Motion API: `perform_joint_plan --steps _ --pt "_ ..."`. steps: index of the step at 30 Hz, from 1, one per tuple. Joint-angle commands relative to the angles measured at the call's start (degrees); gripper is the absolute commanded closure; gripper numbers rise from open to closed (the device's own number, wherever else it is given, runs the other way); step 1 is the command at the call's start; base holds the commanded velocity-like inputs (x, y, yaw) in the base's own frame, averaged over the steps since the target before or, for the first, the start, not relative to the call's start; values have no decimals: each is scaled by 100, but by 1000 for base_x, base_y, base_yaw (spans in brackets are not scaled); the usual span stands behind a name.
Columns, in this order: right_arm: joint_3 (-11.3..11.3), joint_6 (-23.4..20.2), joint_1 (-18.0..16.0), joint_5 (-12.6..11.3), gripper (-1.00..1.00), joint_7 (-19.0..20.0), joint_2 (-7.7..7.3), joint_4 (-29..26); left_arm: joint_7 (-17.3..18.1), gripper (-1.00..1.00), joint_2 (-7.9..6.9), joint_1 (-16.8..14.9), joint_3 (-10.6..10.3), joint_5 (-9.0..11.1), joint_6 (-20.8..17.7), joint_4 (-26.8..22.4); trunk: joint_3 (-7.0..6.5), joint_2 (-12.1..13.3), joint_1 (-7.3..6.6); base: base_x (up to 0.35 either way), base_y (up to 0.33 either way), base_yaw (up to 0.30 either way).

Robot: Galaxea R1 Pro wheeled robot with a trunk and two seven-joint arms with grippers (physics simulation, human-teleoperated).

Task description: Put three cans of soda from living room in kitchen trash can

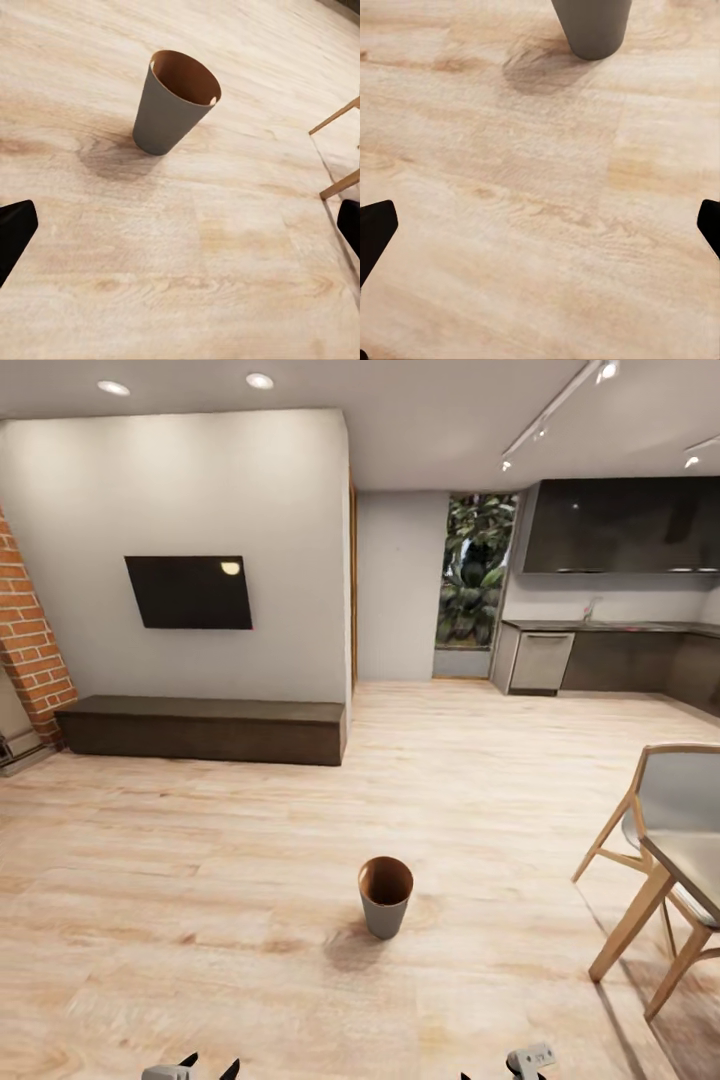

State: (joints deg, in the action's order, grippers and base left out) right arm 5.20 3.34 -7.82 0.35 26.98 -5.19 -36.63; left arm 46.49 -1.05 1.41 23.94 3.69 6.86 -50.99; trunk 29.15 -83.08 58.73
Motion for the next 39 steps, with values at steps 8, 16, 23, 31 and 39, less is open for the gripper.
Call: perform_joint_plan --steps 8,16,23,31,39 --pt "-1 0 0 0 -100 0 -3 2 -4 -100 0 0 0 -6 0 -1 7 0 0 347 0 63" --pt "-1 0 0 0 -100 3 -2 2 -8 -100 0 0 4 -8 0 2 7 0 0 347 0 6" --pt "0 0 0 0 -100 3 -7 1 -9 -100 0 -1 0 -9 0 2 7 0 0 347 0 1" --pt "1 0 0 0 -100 0 -6 4 -9 -100 0 0 5 -9 0 2 7 0 0 347 0 0" --pt "1 0 0 0 -100 4 -4 4 -9 -100 1 0 6 -5 0 0 7 0 0 346 0 0"
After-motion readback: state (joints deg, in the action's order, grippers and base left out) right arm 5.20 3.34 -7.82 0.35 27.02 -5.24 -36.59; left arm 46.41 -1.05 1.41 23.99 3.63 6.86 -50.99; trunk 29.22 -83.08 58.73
